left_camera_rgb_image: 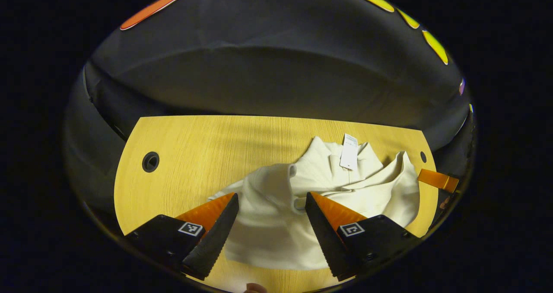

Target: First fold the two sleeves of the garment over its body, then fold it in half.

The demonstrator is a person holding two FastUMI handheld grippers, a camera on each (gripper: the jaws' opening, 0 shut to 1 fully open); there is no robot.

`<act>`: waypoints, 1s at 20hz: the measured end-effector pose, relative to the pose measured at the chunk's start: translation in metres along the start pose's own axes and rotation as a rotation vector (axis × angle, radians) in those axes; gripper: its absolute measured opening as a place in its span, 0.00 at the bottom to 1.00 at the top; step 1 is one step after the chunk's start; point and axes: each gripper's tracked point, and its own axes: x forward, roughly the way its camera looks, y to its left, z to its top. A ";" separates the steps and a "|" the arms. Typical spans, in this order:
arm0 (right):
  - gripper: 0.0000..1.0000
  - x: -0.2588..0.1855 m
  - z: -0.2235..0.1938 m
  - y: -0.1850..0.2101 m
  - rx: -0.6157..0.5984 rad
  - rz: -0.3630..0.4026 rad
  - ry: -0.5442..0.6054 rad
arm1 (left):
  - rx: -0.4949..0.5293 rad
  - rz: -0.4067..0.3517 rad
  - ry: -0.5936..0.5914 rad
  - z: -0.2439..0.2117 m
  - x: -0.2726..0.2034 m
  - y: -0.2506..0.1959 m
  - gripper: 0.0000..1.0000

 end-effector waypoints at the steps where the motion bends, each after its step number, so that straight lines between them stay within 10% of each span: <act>1: 0.97 -0.005 -0.002 0.001 -0.012 -0.001 -0.005 | 0.002 -0.002 -0.020 0.002 -0.010 0.001 1.00; 20: 0.97 -0.373 -0.005 0.023 -0.291 0.053 -0.590 | -0.011 0.118 -0.678 -0.025 -0.341 0.008 0.98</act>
